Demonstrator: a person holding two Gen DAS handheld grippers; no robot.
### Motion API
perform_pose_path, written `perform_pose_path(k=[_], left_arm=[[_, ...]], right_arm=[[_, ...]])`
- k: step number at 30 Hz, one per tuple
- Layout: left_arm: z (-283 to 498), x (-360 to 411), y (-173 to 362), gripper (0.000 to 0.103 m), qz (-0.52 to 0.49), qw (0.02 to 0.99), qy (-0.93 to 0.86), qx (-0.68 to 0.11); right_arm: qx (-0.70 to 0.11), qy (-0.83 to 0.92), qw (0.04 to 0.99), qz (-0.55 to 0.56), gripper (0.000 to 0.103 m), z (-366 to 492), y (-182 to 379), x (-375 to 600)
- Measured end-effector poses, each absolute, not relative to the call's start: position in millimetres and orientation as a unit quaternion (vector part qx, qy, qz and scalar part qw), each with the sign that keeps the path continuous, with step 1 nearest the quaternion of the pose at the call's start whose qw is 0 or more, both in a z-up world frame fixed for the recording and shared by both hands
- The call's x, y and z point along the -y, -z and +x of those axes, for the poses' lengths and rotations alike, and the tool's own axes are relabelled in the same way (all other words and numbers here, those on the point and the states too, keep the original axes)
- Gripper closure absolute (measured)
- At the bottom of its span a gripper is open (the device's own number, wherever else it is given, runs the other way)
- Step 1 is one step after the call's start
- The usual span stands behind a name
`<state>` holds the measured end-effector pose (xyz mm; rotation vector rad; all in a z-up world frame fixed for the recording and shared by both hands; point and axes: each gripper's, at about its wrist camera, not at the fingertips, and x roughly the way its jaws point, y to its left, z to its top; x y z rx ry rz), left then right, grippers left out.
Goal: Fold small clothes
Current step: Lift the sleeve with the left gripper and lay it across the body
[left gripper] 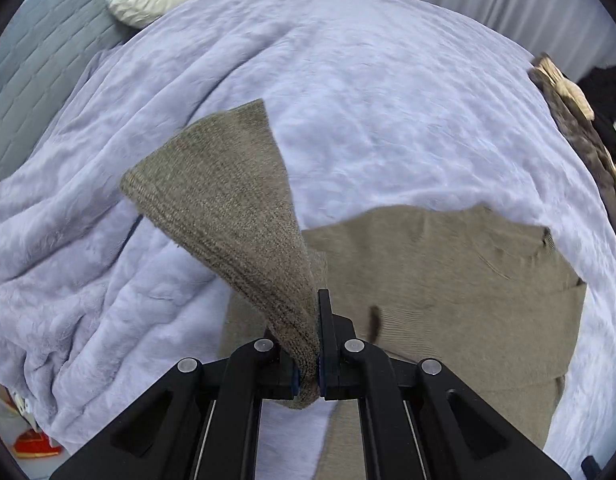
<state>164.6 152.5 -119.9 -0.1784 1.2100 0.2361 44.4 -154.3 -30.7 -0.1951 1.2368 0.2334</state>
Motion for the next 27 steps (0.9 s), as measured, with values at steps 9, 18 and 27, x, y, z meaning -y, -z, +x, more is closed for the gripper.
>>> perform_pose_path(k=[9, 18, 27], left_arm=[[172, -42, 112, 0.096, -0.047, 0.82, -0.063, -0.567], [178, 83, 137, 0.096, 0.017, 0.812, 0.001, -0.583], [181, 164, 170, 0.096, 0.067, 0.797, 0.038, -0.599]], right_arm=[[-0.578, -0.092, 0.807, -0.079, 0.013, 47, 30, 212], [-0.588, -0.059, 0.805, -0.057, 0.013, 46, 42, 276], [-0.6, -0.028, 0.799, -0.028, 0.013, 38, 61, 332]])
